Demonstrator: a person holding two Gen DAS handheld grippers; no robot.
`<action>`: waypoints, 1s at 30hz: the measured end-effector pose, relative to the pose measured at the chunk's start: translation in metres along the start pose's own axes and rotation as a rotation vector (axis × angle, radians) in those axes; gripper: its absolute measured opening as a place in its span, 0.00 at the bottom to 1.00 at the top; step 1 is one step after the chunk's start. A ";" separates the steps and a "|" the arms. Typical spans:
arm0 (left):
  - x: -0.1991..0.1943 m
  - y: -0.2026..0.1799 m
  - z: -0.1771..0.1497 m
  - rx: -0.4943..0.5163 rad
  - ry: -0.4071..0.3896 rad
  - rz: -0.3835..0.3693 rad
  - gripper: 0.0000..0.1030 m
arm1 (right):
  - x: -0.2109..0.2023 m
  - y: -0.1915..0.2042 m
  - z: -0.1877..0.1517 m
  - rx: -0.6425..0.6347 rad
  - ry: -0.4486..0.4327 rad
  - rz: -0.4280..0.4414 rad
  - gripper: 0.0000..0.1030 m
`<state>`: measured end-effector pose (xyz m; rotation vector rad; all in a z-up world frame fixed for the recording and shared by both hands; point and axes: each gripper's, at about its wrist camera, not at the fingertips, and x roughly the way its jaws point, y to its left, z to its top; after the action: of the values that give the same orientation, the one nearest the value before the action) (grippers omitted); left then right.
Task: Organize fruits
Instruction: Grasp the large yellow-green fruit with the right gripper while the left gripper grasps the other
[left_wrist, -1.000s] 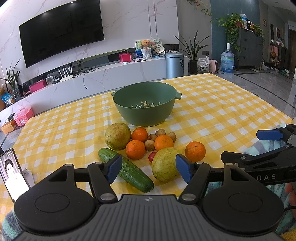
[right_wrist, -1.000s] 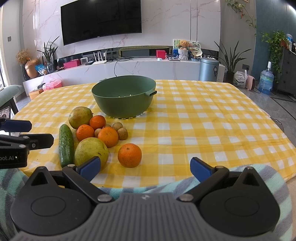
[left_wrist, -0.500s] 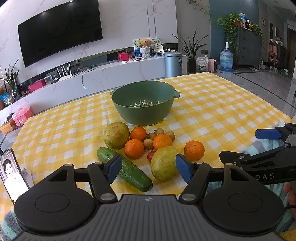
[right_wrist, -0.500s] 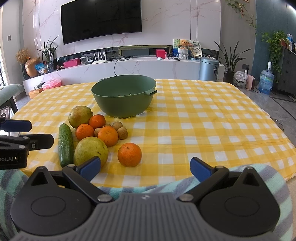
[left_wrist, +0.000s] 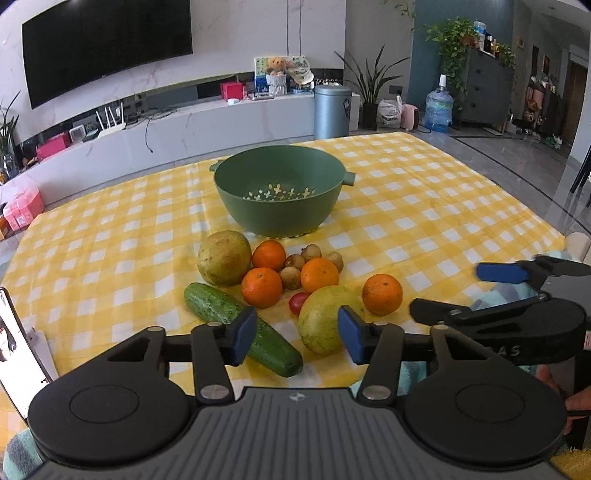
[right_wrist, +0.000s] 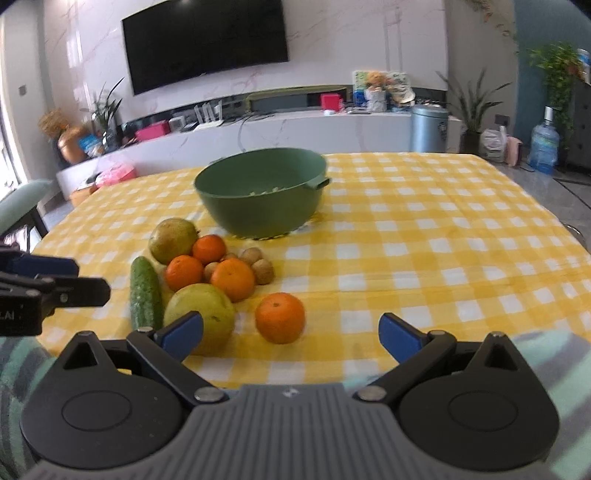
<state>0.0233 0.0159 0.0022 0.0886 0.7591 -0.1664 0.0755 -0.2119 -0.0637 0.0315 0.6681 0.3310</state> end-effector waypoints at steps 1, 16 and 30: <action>0.002 0.003 0.001 -0.007 0.011 -0.003 0.56 | 0.003 0.003 0.001 -0.008 0.008 0.031 0.81; 0.024 0.030 0.005 0.008 0.077 -0.016 0.50 | 0.054 0.034 0.013 0.081 0.135 0.214 0.75; 0.047 0.051 0.010 -0.031 0.099 -0.019 0.55 | 0.095 0.039 0.010 0.135 0.230 0.212 0.65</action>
<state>0.0728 0.0591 -0.0214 0.0601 0.8615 -0.1690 0.1398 -0.1445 -0.1081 0.1962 0.9172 0.4976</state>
